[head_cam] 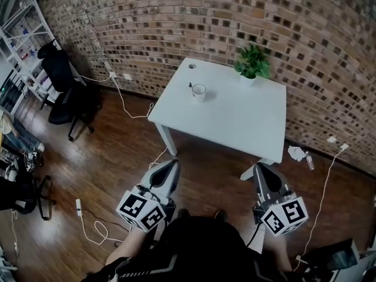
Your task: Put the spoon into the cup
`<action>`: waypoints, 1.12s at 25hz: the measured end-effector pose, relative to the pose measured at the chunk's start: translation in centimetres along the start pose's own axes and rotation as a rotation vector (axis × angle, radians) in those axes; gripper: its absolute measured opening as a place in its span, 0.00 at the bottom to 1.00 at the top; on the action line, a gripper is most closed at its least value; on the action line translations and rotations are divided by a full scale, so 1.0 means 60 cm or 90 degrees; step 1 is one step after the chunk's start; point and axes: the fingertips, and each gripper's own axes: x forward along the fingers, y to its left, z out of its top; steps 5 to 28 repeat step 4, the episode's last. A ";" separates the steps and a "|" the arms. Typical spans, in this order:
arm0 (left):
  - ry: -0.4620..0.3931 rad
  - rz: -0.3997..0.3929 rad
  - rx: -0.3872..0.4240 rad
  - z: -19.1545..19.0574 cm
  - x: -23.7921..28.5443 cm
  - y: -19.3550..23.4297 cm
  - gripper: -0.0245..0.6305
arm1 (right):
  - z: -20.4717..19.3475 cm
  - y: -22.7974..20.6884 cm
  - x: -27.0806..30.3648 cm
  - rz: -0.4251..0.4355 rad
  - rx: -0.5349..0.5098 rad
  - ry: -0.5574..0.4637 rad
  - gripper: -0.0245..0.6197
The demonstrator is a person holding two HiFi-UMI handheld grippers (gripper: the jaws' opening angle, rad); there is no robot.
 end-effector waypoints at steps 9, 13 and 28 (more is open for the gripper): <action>-0.015 0.029 0.005 0.008 -0.004 0.012 0.05 | 0.003 0.000 0.002 0.003 -0.005 -0.001 0.05; -0.015 0.029 0.005 0.008 -0.004 0.012 0.05 | 0.003 0.000 0.002 0.003 -0.005 -0.001 0.05; -0.015 0.029 0.005 0.008 -0.004 0.012 0.05 | 0.003 0.000 0.002 0.003 -0.005 -0.001 0.05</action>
